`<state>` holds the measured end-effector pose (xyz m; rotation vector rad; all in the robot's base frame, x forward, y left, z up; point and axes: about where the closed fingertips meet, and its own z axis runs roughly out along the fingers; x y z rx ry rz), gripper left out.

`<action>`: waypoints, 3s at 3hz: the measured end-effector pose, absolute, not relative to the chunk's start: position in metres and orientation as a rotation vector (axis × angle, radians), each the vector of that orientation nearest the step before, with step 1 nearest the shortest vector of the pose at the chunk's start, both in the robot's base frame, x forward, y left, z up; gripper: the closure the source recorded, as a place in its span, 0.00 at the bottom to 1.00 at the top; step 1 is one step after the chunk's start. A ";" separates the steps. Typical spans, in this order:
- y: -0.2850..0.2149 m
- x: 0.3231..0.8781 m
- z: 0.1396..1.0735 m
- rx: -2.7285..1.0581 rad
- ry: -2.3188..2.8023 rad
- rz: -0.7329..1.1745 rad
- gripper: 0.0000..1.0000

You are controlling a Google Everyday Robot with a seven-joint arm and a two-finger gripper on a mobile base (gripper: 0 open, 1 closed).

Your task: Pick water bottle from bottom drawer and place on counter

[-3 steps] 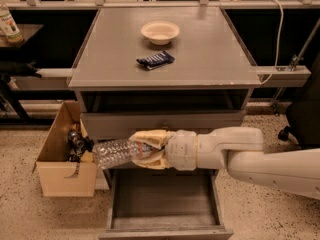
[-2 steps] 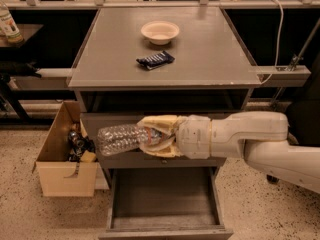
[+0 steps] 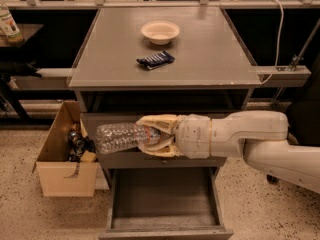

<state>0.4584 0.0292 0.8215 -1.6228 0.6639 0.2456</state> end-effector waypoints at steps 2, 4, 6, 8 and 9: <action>-0.011 0.482 0.845 -1.428 0.689 0.331 1.00; -0.062 0.500 0.883 -1.310 0.685 0.371 1.00; -0.081 0.532 0.914 -1.345 0.766 0.420 1.00; -0.106 0.579 0.924 -1.396 0.956 0.473 1.00; -0.106 0.579 0.924 -1.396 0.956 0.473 1.00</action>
Offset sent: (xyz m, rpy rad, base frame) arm 0.0534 -0.1016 0.0532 0.4276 0.1357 -0.0425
